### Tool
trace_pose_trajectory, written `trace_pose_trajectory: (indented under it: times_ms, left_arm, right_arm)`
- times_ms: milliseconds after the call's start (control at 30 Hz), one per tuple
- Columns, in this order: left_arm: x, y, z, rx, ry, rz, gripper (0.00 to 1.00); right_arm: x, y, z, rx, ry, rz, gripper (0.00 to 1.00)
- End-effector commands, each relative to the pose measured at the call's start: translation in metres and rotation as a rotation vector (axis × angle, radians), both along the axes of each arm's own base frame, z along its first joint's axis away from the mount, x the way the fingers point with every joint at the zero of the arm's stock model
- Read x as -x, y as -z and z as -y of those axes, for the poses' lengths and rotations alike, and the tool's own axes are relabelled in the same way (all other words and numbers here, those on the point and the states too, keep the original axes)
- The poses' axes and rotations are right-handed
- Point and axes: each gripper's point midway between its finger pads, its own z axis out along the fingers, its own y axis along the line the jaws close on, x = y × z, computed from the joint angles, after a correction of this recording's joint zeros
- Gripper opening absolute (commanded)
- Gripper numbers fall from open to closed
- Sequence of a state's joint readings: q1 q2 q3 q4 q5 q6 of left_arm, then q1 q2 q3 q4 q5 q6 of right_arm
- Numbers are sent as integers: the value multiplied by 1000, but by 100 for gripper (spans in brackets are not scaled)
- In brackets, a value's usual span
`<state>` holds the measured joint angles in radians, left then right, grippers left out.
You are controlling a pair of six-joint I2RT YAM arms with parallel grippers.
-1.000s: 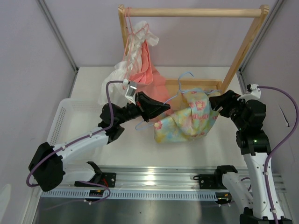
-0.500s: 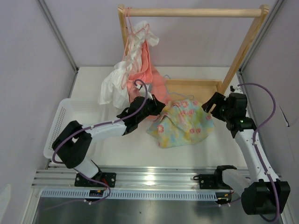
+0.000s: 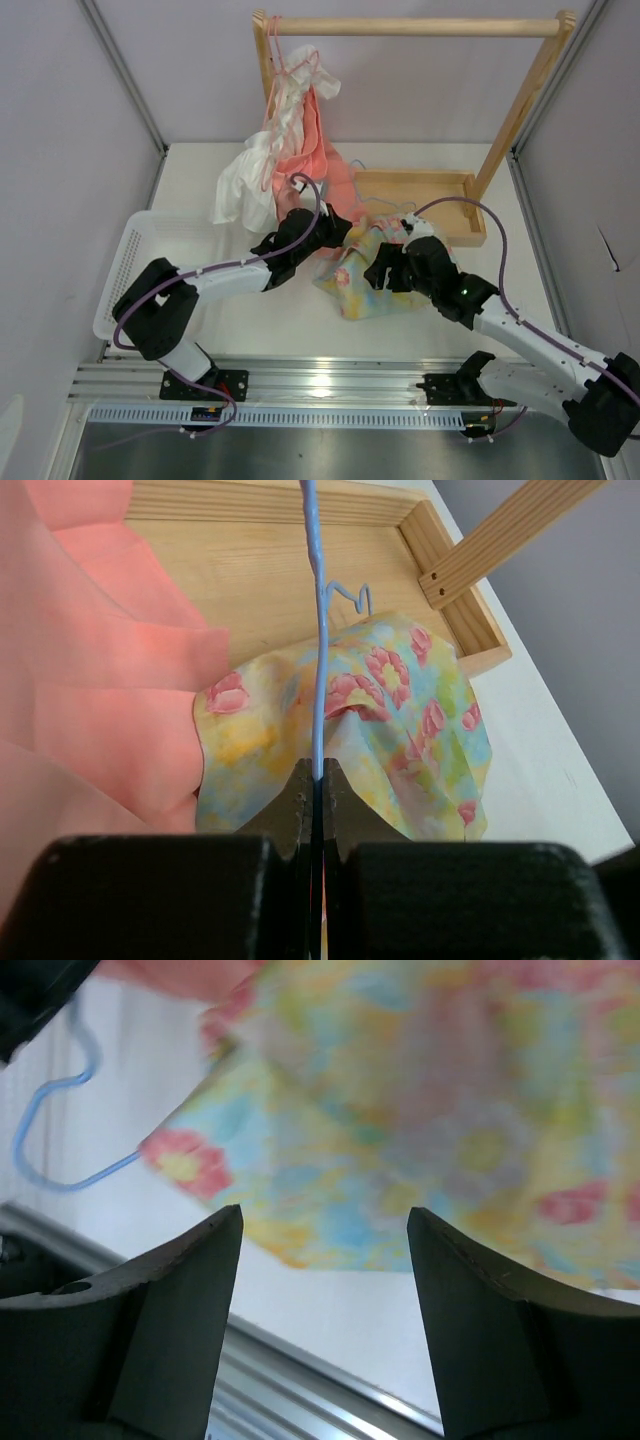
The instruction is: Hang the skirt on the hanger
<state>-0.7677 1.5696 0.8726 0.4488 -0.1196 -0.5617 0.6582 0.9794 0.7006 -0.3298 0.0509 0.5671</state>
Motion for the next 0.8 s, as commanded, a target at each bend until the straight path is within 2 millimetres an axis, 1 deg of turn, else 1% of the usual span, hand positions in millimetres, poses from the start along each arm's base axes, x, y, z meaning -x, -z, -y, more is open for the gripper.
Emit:
trace_pose_trajectory:
  times_ms: [0,67,100,133,167,200,233,267,300,333,367,433,500,533,600,633,667,700,733,767]
  left_arm:
    - [7,-34,9,54,65,121,0]
    - [12,-38,15,60,100,141,0]
    - [14,-39,17,62,111,143,0]
    - [14,-40,19,62,118,148,0]
    - [15,-41,21,64,129,150,0]
    - [17,-43,24,66,138,153,0]
    - [18,-43,25,61,141,157,0]
    - [18,-44,26,59,146,156,0]
    - [18,-45,27,58,151,158,0]
    - [19,-46,28,58,154,158,0]
    - [17,-49,29,62,155,161,0]
    - [19,-47,30,55,160,155,0]
    - [18,-51,31,60,163,159,0]
    - [18,-51,31,55,164,161,0]
    - [18,-51,31,54,164,160,0]
    - [18,-51,31,55,164,159,0]
    - [22,-53,35,63,194,160,0]
    - [21,-54,35,65,194,162,0]
    - [21,-53,35,65,194,160,0]
    - [22,-54,36,67,198,162,0]
  right_arm:
    - [-3,-26,-23,-33,56,134,72]
    - [2,-27,-36,-28,23,144,72]
    - [7,-22,-50,-17,-14,141,72]
    - [9,-21,-56,-4,-29,144,72]
    - [9,-24,-64,4,-35,159,73]
    - [13,-24,-72,31,-53,181,73]
    - [13,-14,-78,69,-64,172,73]
    - [11,-15,-82,82,-62,179,74]
    - [11,-10,-85,103,-60,176,74]
    - [7,0,-84,142,-42,170,74]
    - [6,3,-84,159,-33,169,74]
    - [3,5,-87,168,-36,181,74]
    - [2,4,-91,165,-36,191,72]
    - [1,3,-92,169,-36,198,69]
    - [-2,9,-92,199,-30,194,65]
    - [-3,8,-93,209,-31,198,58]
    - [-5,11,-92,219,-27,200,53]
    - [-5,10,-93,215,-28,205,48]
    - [-5,10,-93,211,-27,208,32]
    - [-6,5,-94,200,-27,218,23]
